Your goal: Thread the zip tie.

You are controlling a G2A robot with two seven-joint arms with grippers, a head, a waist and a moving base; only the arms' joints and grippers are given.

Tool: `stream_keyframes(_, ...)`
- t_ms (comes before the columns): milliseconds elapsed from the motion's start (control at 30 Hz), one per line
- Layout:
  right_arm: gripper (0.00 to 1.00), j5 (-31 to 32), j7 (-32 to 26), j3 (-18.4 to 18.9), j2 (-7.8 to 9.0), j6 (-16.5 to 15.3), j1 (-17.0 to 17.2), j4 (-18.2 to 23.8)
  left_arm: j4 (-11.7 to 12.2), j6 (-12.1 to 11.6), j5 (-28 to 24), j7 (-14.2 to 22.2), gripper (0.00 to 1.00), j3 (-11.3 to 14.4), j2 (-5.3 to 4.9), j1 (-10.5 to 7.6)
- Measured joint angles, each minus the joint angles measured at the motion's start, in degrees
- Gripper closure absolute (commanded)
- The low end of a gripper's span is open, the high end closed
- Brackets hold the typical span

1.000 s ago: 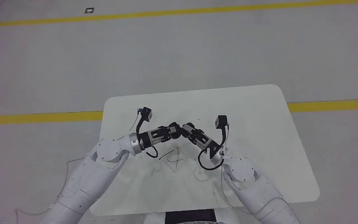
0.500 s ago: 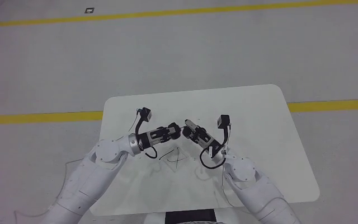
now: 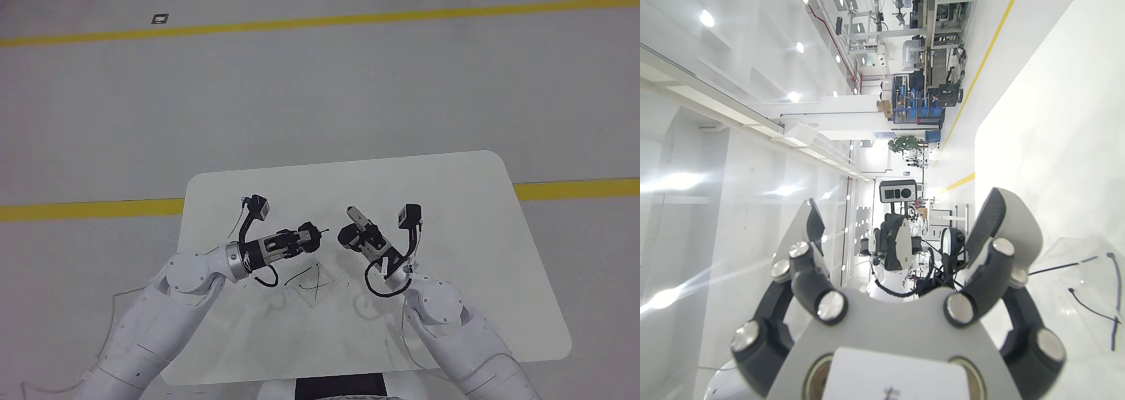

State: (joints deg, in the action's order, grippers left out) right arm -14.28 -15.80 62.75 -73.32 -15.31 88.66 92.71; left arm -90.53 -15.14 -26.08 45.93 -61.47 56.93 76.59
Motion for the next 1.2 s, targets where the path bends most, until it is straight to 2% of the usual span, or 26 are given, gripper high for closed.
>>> stream_keyframes(233,0.0,0.0,0.0,0.0,0.0,0.0,0.0,0.0,0.1,0.6,0.5,-1.0,1.0,0.4,0.11,-0.05)
stream_keyframes(367,0.0,0.0,0.0,0.0,0.0,0.0,0.0,0.0,2.6,0.5,-1.3,-1.2,1.0,0.0,0.19,-0.49)
stream_keyframes(467,0.0,0.0,0.0,0.0,0.0,0.0,0.0,0.0,4.6,-1.3,-3.1,1.4,1.0,-1.6,-0.17,0.01)
stream_keyframes(600,0.0,0.0,0.0,0.0,0.0,0.0,0.0,0.0,6.6,-4.1,-6.6,7.6,1.0,-4.4,-0.9,1.21)
stream_keyframes(700,0.0,0.0,0.0,0.0,0.0,0.0,0.0,0.0,8.4,-4.4,-9.7,14.6,1.0,-6.8,-1.44,1.63)
stream_keyframes(833,0.0,0.0,0.0,0.0,0.0,0.0,0.0,0.0,10.8,-4.3,-11.8,20.4,1.0,-8.7,-1.58,1.6)
stream_keyframes(1000,0.0,0.0,0.0,0.0,0.0,0.0,0.0,0.0,13.2,-4.3,-12.0,24.0,1.0,-9.3,-1.21,1.12)
stream_keyframes(1100,0.0,0.0,0.0,0.0,0.0,0.0,0.0,0.0,13.7,-4.3,-11.4,25.7,1.0,-9.0,-1.09,0.81)
stream_keyframes(1200,0.0,0.0,0.0,0.0,0.0,0.0,0.0,0.0,13.7,-4.3,-11.4,25.7,1.0,-9.0,-1.09,0.81)
